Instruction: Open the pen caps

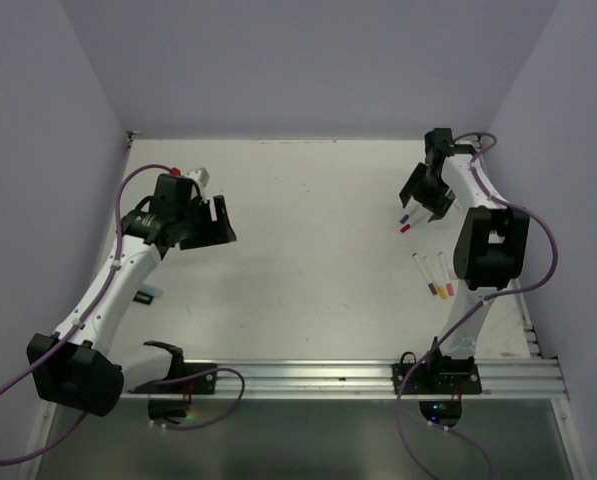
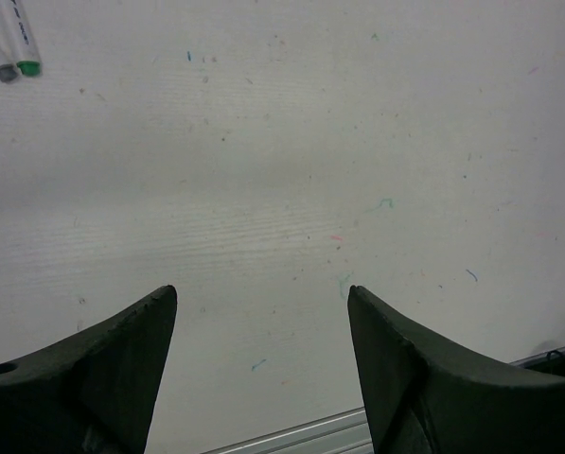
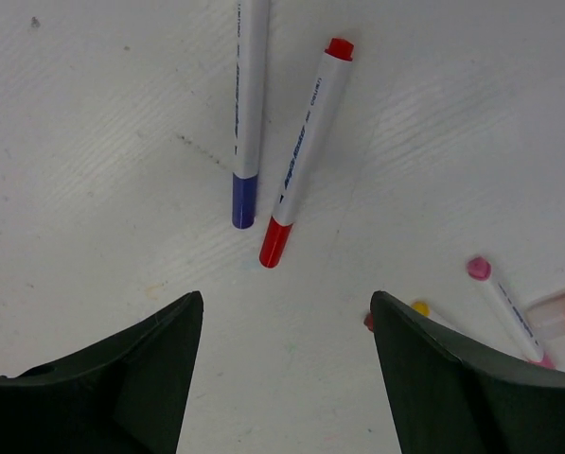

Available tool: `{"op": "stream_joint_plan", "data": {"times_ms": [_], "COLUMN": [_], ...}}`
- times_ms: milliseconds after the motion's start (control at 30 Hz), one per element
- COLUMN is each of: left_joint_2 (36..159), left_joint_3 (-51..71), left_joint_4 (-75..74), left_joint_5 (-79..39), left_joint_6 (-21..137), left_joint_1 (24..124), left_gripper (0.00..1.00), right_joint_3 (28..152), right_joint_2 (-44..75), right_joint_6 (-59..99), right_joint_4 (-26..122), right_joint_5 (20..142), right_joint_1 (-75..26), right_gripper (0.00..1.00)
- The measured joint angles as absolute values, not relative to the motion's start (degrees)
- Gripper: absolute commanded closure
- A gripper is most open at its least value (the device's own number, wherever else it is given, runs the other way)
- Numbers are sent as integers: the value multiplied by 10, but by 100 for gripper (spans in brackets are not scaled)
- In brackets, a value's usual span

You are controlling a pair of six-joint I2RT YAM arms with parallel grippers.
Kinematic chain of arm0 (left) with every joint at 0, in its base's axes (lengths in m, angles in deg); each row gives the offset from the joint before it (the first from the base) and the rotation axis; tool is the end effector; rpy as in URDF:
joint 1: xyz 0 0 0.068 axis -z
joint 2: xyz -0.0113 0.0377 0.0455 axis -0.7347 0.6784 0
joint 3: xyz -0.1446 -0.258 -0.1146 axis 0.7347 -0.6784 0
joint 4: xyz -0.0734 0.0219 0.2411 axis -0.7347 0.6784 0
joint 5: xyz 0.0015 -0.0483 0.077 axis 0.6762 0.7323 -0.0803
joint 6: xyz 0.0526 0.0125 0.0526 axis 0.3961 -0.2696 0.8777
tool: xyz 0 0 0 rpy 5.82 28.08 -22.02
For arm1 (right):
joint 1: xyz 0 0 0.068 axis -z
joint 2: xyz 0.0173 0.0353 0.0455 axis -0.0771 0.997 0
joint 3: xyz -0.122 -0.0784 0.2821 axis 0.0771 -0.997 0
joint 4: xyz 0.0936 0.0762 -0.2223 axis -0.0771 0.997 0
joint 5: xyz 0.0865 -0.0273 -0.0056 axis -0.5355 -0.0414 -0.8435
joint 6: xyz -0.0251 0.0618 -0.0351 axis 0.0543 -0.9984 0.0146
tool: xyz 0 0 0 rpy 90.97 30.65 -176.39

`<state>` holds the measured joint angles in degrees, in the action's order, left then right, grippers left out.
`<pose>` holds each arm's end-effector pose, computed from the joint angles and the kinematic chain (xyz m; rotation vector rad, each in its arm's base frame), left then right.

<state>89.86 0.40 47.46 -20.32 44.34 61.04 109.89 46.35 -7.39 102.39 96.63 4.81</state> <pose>0.2221 -0.0635 0.3296 -0.1911 2.5088 -0.4583 0.4229 -0.0120 0.2607 0.8616 2.6523 -0.0573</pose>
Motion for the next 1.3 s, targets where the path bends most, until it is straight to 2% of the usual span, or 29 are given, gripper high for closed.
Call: {"op": "stream_joint_plan", "data": {"times_ms": [300,667,967,1067,1100,1133,1167,1300], "left_joint_2": [899,914,920,919,919,919,918,915], "left_joint_3": [4,4,4,4,4,4,4,4], "left_joint_4": [472,472,473,473,473,473,473,473], "left_joint_5": [-200,-200,-200,-199,-199,-199,-198,-192], "left_joint_6": [452,452,451,451,450,449,447,441], "left_joint_1": [616,616,616,616,616,616,616,616], "left_gripper": [25,25,26,26,26,26,26,26], "right_joint_3": [1099,1056,1042,1042,1042,1042,1041,1027], "right_joint_2": [521,522,540,547,547,547,547,540], "right_joint_6": [-84,-87,-82,-79,-78,-78,-78,-81], "right_joint_4": [990,937,887,882,883,884,884,876], "right_joint_5": [979,975,947,946,948,948,951,955], "right_joint_1": [56,94,95,95,95,95,95,99], "right_gripper": [31,48,49,59,69,73,74,90]}}
